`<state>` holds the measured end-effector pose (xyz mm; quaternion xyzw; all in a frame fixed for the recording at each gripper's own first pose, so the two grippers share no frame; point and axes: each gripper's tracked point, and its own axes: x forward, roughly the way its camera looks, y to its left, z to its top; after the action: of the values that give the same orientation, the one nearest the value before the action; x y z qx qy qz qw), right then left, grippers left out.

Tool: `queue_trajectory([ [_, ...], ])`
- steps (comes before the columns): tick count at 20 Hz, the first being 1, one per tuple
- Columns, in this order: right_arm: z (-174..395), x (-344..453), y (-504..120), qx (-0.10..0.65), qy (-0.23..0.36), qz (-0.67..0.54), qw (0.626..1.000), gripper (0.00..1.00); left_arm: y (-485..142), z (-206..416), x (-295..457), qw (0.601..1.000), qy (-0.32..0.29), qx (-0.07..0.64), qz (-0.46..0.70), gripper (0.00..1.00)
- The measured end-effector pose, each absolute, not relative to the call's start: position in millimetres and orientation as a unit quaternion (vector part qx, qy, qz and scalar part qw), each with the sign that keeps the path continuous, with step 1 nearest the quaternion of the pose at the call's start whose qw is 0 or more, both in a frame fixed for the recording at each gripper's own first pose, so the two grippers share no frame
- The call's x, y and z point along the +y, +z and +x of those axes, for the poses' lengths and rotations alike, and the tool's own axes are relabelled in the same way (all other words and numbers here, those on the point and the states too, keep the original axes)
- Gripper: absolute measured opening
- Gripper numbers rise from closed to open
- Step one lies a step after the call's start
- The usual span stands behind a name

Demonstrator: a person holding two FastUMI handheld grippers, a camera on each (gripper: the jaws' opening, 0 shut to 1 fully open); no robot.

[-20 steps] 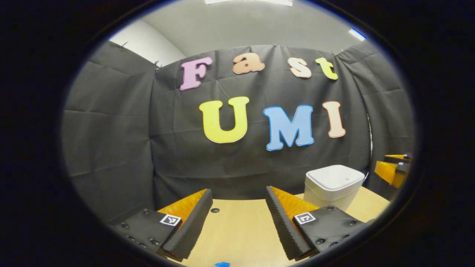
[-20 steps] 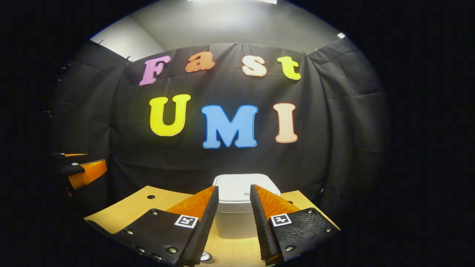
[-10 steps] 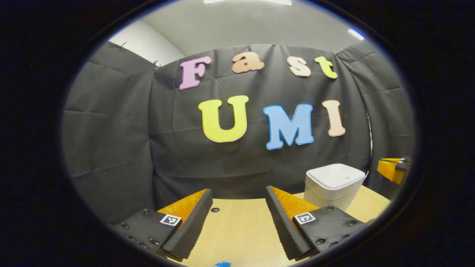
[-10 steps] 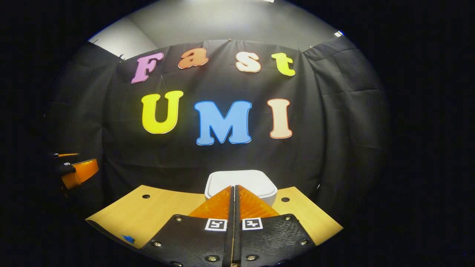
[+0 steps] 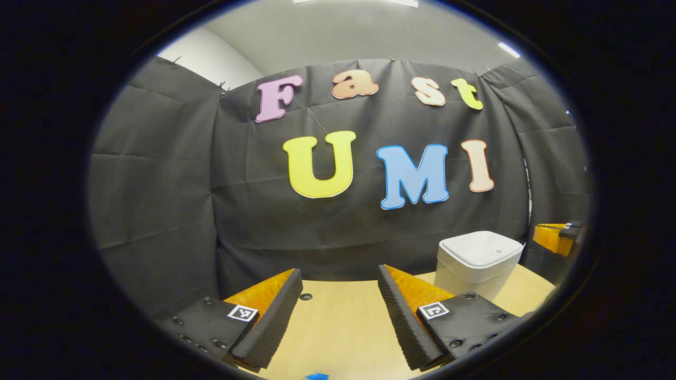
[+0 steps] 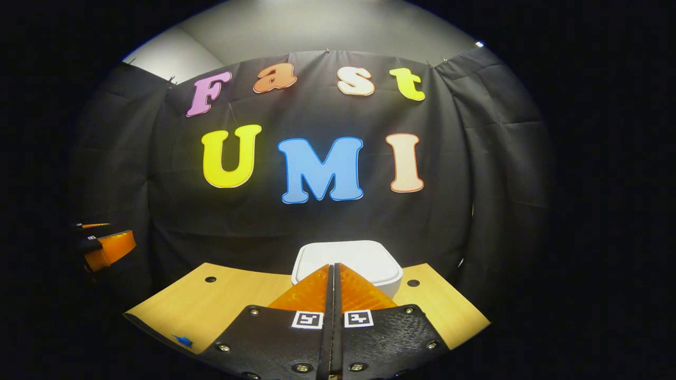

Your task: Press the lid of the desktop garbage bin to open it, pick up the crumpled paper on the desktop and throw it into the bin, then pick up the pop can on the desktop and drop it into the bin, and finally close the garbage bin lid.

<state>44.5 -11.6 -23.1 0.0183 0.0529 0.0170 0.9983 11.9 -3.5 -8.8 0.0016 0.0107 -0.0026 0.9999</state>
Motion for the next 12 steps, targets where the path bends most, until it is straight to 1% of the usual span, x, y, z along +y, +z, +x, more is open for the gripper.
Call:
queue_trajectory([
  [7,96.8,-8.7,-3.7,0.031,0.025,0.002,0.999,0.01,-16.6,23.7,12.0,1.000,0.011,0.018,-0.003,0.95],
  [12,135.5,-4.6,-19.2,0.048,0.025,0.009,0.998,0.01,-21.8,29.7,34.3,0.999,0.030,0.024,-0.001,0.95],
])
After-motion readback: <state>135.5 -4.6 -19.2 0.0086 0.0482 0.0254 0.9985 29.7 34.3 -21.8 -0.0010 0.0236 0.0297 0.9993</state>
